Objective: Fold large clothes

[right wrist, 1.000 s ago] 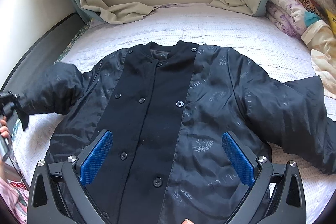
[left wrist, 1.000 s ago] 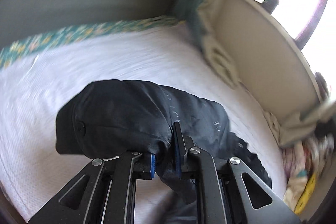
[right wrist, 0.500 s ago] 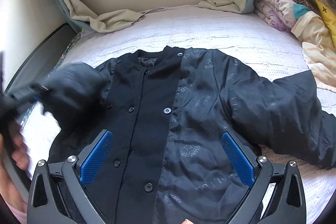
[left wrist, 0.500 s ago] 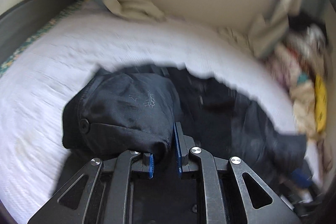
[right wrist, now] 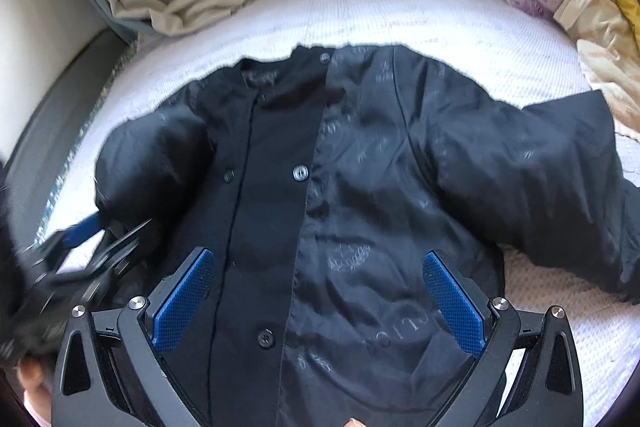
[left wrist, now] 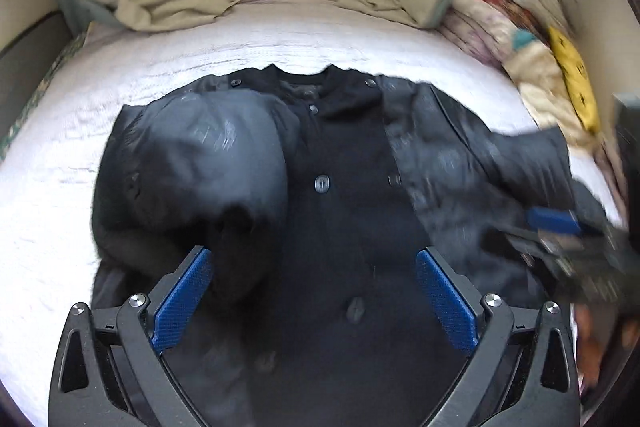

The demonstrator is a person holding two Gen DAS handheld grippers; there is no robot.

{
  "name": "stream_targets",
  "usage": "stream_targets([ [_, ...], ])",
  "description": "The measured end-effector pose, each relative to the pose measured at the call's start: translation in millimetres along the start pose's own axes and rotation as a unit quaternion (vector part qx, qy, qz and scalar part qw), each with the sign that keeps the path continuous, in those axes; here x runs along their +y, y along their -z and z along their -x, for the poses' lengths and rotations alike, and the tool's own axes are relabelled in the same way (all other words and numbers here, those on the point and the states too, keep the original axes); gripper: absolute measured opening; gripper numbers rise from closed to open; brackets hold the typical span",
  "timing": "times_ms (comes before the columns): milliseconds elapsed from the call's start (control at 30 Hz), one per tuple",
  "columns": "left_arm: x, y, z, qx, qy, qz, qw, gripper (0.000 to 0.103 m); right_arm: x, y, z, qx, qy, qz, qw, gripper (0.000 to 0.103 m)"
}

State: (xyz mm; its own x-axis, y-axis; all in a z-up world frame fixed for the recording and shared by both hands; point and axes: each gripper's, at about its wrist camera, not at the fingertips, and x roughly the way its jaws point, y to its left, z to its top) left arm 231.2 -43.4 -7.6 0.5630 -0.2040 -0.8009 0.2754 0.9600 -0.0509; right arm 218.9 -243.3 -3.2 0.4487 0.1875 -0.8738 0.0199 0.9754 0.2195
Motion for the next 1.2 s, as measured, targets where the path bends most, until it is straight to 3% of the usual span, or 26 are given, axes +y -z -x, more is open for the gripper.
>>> stream_targets([
  [67, 6.9, 12.1, 9.7, -0.004, -0.004, -0.006, 1.0000, 0.103, 5.2, 5.6, -9.2, 0.017, 0.012, 0.012, 1.000, 0.103],
  [200, 37.7, 32.5, 15.6, -0.007, -0.033, 0.029, 0.9990, 0.103, 16.9, 19.2, -28.7, 0.048, 0.027, 0.042, 0.998, 0.103],
  [333, 72.2, 55.2, 0.9, 0.023, -0.033, 0.098, 0.9943, 0.103, 22.0, 28.9, -44.8, 0.072, 0.031, 0.053, 0.995, 0.103],
  [500, 99.1, 69.0, -18.5, 0.058, -0.033, 0.162, 0.9846, 0.103, 25.5, 38.3, -63.2, 0.083, 0.069, 0.078, 0.991, 0.103],
  [600, 99.6, 67.2, -18.5, 0.060, -0.040, 0.155, 0.9853, 0.103, 29.5, 42.9, -68.9, 0.081, 0.083, 0.090, 0.989, 0.103],
  [733, 101.1, 69.9, -32.3, 0.096, -0.022, 0.162, 0.9818, 0.103, 28.6, 45.7, -74.3, 0.086, 0.086, 0.085, 0.989, 0.103],
  [833, 97.2, 70.8, -44.8, 0.121, -0.029, 0.145, 0.9816, 0.103, 28.4, 41.6, -72.6, 0.095, 0.082, 0.092, 0.988, 0.103],
  [900, 96.1, 71.1, -47.2, 0.125, -0.035, 0.143, 0.9811, 0.103, 33.2, 34.0, -65.7, 0.085, 0.086, 0.112, 0.986, 0.103],
  [1000, 91.9, 70.9, -49.9, 0.139, -0.042, 0.134, 0.9803, 0.103, 58.5, 13.9, -33.0, 0.030, 0.100, 0.152, 0.983, 0.101],
  [1200, 80.4, 74.5, -51.5, 0.145, -0.063, 0.128, 0.9791, 0.103, 157.0, -38.6, 6.1, -0.021, 0.068, 0.262, 0.963, 0.094],
])
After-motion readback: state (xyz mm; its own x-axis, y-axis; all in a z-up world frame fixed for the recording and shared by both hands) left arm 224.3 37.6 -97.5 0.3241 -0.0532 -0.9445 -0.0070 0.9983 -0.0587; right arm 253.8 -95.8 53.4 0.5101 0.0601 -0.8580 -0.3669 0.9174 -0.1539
